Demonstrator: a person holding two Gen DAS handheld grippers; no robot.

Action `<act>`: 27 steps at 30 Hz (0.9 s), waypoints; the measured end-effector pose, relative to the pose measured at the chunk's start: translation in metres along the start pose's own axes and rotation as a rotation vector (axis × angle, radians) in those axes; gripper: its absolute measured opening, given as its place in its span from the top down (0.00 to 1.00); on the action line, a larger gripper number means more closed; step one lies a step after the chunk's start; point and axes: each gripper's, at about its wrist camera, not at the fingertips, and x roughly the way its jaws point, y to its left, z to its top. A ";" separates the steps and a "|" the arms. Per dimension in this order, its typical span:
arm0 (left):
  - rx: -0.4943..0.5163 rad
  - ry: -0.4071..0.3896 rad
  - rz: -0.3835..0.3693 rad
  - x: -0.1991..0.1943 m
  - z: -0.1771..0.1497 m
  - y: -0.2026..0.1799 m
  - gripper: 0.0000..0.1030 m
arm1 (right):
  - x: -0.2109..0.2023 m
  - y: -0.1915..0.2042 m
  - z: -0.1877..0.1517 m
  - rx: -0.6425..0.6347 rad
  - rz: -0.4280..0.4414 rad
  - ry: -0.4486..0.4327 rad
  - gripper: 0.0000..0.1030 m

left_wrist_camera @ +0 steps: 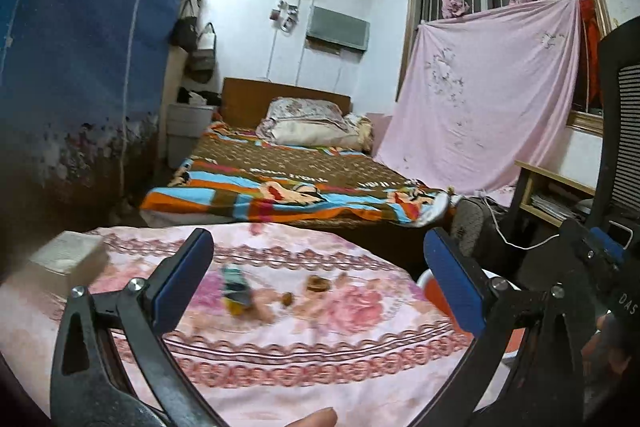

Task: Collect trash
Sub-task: 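Move both tools back over the remaining trash on the bed, then lower both tools toward the green packet and yellow tube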

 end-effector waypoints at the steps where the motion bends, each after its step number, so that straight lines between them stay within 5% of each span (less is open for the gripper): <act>1: 0.003 -0.002 0.005 -0.001 0.000 0.004 0.11 | -0.001 0.006 -0.001 -0.008 0.007 -0.004 0.00; 27: 0.139 -0.152 0.158 -0.020 0.001 0.070 0.11 | 0.012 0.110 -0.024 -0.181 0.155 -0.130 0.00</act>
